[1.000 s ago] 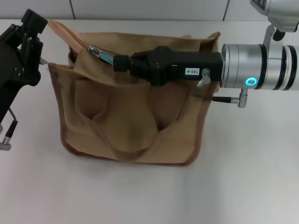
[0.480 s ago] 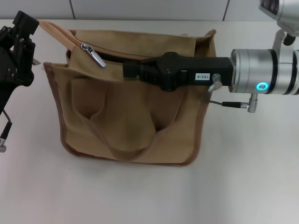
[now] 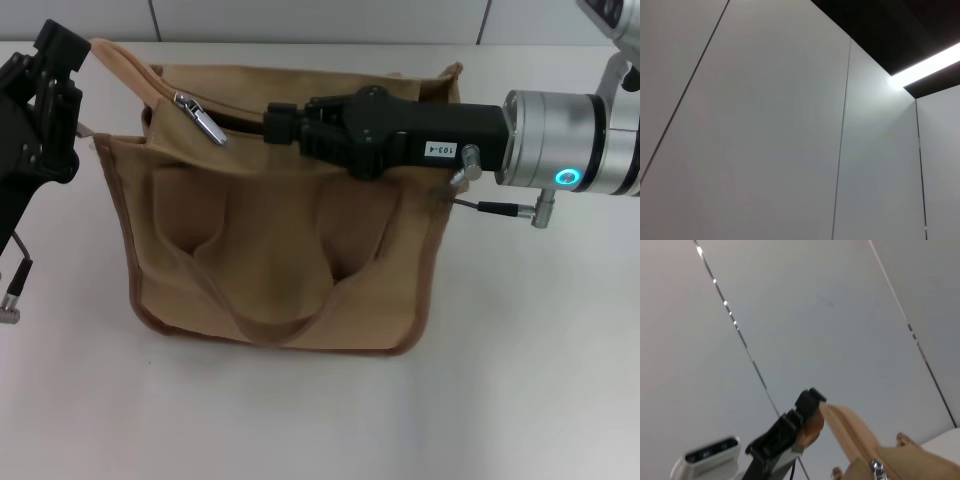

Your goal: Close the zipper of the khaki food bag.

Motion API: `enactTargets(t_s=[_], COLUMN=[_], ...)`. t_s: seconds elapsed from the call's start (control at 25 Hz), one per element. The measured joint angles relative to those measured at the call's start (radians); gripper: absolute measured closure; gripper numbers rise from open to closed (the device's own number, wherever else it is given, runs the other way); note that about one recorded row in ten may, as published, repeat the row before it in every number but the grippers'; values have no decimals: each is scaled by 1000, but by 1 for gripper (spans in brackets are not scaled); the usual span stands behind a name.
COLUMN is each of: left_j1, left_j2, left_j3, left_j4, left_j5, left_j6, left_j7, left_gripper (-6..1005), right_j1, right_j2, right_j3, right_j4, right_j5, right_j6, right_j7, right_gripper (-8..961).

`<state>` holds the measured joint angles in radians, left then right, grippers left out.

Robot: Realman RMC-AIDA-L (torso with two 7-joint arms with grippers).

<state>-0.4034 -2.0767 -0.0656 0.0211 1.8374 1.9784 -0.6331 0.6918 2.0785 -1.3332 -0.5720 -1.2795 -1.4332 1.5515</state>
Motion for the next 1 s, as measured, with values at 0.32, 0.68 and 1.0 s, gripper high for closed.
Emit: enactTargets(t_s=[0.32, 0.68, 1.0], left_j1=[-60, -125, -155], left_j2=[-3, -3, -3], left_j3=[-4, -2, -5], left_j4=[-18, -25, -30], left_j5=[-1, -2, -3], left_j6=[12, 12, 5], left_j7=[-24, -37, -36], left_gripper=[939, 940, 940], right_j1=[2, 16, 36], right_j2=[0, 0, 0], right_j3=[-2, 3, 1], right_j4=[-29, -32, -34], right_j5=[-49, -49, -49], right_j6=[7, 38, 37], right_j7=[-3, -16, -13], right_gripper=[746, 372, 321])
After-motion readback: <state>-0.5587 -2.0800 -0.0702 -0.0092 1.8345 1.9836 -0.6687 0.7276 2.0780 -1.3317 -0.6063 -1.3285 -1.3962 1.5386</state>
